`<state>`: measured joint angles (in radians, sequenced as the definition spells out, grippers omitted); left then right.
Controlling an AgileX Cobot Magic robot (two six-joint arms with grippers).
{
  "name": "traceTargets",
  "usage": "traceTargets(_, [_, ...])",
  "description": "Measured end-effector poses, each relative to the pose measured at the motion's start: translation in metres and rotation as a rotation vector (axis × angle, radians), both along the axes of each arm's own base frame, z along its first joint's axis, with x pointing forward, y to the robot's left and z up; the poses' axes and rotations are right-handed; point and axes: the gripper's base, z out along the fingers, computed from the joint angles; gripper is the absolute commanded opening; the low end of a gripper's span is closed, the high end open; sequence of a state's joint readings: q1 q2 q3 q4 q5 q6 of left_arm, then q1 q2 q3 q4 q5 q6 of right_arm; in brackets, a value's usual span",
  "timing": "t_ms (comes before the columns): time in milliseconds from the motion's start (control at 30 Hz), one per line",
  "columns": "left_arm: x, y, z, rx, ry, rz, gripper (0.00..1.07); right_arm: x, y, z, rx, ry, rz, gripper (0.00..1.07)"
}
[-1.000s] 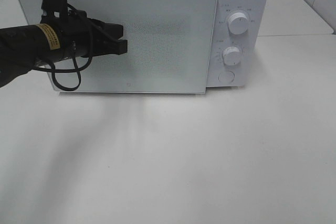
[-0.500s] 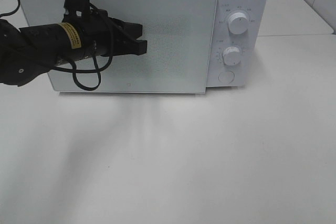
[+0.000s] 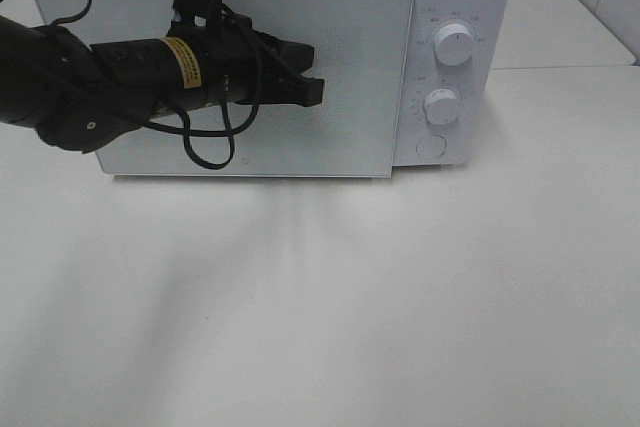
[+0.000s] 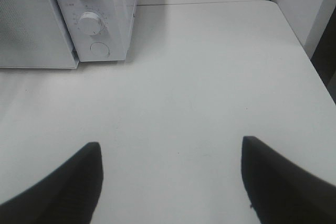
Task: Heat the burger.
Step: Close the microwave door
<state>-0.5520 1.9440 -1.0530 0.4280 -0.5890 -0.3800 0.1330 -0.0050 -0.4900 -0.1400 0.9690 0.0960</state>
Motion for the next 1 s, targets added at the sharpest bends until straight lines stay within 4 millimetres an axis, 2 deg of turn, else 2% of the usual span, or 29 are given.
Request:
traceTargets(367, [0.007,-0.023,-0.001,-0.011,0.023,0.002,0.00,0.000,0.000,0.000,0.000,0.000,0.000,0.70])
traceTargets(1000, [0.015,-0.051,-0.005,-0.040,0.085,0.024,0.00,0.000,0.000,0.000,0.000,0.000,0.000,0.70])
